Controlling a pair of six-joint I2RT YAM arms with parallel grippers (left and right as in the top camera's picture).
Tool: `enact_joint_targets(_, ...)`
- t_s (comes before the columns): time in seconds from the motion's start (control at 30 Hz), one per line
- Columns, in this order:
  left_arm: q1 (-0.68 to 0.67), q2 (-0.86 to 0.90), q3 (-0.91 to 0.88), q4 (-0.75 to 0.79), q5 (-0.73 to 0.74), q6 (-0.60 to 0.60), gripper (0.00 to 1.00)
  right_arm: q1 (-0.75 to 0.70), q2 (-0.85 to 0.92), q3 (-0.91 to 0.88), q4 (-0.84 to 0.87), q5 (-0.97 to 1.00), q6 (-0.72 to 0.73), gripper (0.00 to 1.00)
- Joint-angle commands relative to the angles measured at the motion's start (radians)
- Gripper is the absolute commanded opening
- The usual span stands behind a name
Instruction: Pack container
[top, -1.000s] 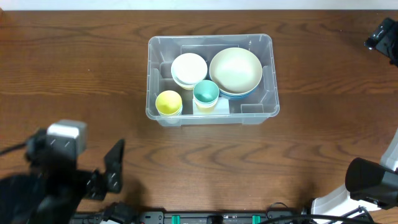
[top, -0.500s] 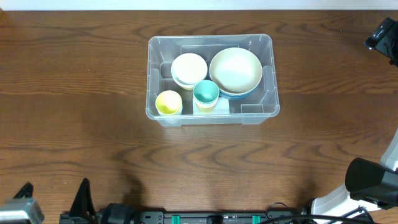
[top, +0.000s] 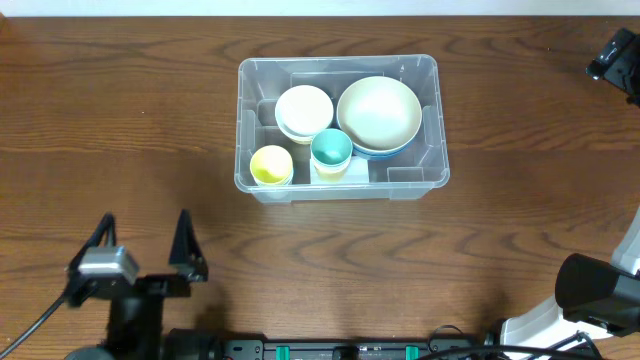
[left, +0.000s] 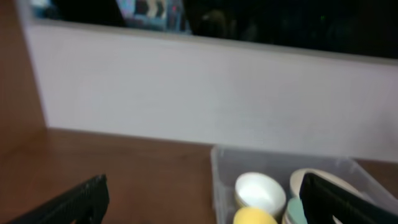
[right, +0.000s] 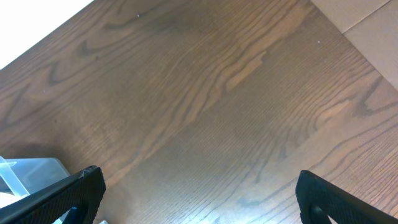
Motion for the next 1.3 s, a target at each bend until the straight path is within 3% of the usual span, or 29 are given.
enact_joint_targets(0.0, 0.006, -0.041, -0.148, 0.151, 0.081, 0.006, 0.98, -0.005, -0.019, 0.011, -0.001, 0.006, 0.013, 0.99)
enact_joint_targets(0.2, 0.006, -0.095, -0.352, 0.362, 0.146, 0.006, 0.98, -0.005, -0.019, 0.011, -0.001, 0.006, 0.013, 0.99)
enact_joint_targets(0.63, 0.004, -0.140, -0.600, 0.604, 0.206, 0.011, 0.98, -0.005, -0.019, 0.011, -0.001, 0.006, 0.013, 0.99)
enact_joint_targets(1.03, 0.004, -0.141, -0.734, 0.610, 0.205, 0.037, 0.98, -0.005, -0.019, 0.011, -0.001, 0.006, 0.013, 0.99)
enact_joint_targets(1.27, 0.005, -0.141, -0.740, 0.527, 0.202, 0.097, 0.98, -0.005, -0.019, 0.011, -0.001, 0.006, 0.013, 0.99)
